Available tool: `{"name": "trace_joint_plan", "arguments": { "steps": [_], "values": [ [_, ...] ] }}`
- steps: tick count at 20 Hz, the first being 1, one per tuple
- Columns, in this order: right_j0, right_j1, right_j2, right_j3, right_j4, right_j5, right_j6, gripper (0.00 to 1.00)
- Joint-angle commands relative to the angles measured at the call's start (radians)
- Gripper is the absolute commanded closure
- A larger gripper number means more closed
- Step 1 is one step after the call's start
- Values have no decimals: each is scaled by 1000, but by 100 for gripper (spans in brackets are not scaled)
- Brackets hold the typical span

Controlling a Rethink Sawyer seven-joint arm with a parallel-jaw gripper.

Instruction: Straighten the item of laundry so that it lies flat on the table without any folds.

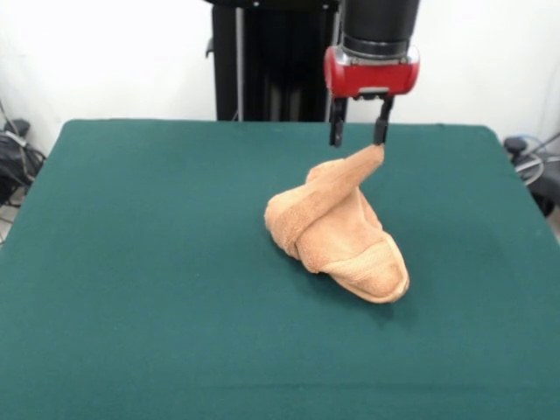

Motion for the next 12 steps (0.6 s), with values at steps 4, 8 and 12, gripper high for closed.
{"name": "trace_joint_plan", "arguments": {
  "steps": [4, 8, 12],
  "values": [
    [19, 119, 2, -24, -58, -121, 122, 0],
    [18, 147, 2, -37, -58, -145, 117, 0],
    [3, 183, 4, -44, -67, -186, 110, 0]
  ]
}}
